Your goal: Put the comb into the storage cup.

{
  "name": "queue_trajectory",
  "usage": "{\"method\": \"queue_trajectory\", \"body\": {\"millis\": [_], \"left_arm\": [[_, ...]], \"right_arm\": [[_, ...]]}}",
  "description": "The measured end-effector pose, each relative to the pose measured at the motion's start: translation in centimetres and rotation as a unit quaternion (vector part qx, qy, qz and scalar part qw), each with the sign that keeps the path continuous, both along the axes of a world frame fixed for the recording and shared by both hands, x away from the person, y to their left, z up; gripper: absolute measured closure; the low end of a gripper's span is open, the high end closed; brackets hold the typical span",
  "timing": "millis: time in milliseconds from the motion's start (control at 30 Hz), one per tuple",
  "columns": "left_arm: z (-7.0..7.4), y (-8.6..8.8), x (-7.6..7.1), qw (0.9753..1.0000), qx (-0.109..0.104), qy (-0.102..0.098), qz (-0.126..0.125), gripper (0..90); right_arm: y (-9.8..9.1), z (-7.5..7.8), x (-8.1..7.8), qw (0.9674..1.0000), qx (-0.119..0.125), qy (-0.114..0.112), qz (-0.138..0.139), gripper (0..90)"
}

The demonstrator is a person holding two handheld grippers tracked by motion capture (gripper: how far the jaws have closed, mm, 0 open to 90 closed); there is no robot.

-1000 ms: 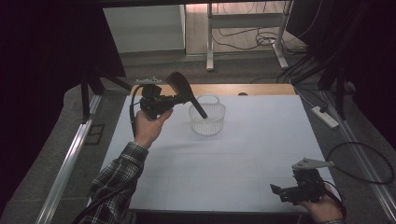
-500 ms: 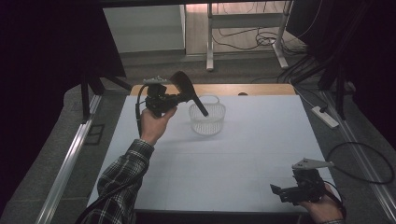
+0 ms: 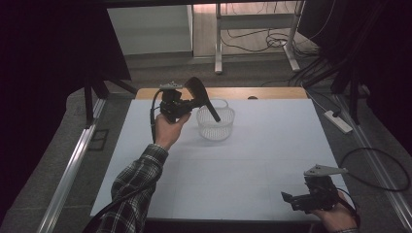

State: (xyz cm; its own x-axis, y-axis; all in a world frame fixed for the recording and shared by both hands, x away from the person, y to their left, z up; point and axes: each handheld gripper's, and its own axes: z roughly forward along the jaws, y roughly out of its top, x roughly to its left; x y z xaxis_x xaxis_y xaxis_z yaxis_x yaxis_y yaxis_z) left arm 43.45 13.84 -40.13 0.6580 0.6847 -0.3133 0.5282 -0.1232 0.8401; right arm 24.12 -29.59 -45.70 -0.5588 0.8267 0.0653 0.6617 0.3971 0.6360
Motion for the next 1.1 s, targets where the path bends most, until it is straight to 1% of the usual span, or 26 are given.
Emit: {"method": "queue_trajectory", "body": {"millis": [300,700,1100], "left_arm": [[-1.0,-0.8,0.6,1.0000,0.004,0.002,0.004,87.4],[-2.6,-1.7,1.2,0.9999,-0.002,0.009,0.013,87.4],[-3.9,-2.2,1.6,0.9996,0.001,0.013,0.023,87.4]], "right_arm": [[0.0,0.0,0.0,1.0000,-0.001,0.003,-0.001,0.0],[0.0,-0.1,0.0,1.0000,-0.002,0.003,0.001,0.0],[0.0,-0.1,0.0,1.0000,-0.003,0.003,-0.002,0.0]]}}
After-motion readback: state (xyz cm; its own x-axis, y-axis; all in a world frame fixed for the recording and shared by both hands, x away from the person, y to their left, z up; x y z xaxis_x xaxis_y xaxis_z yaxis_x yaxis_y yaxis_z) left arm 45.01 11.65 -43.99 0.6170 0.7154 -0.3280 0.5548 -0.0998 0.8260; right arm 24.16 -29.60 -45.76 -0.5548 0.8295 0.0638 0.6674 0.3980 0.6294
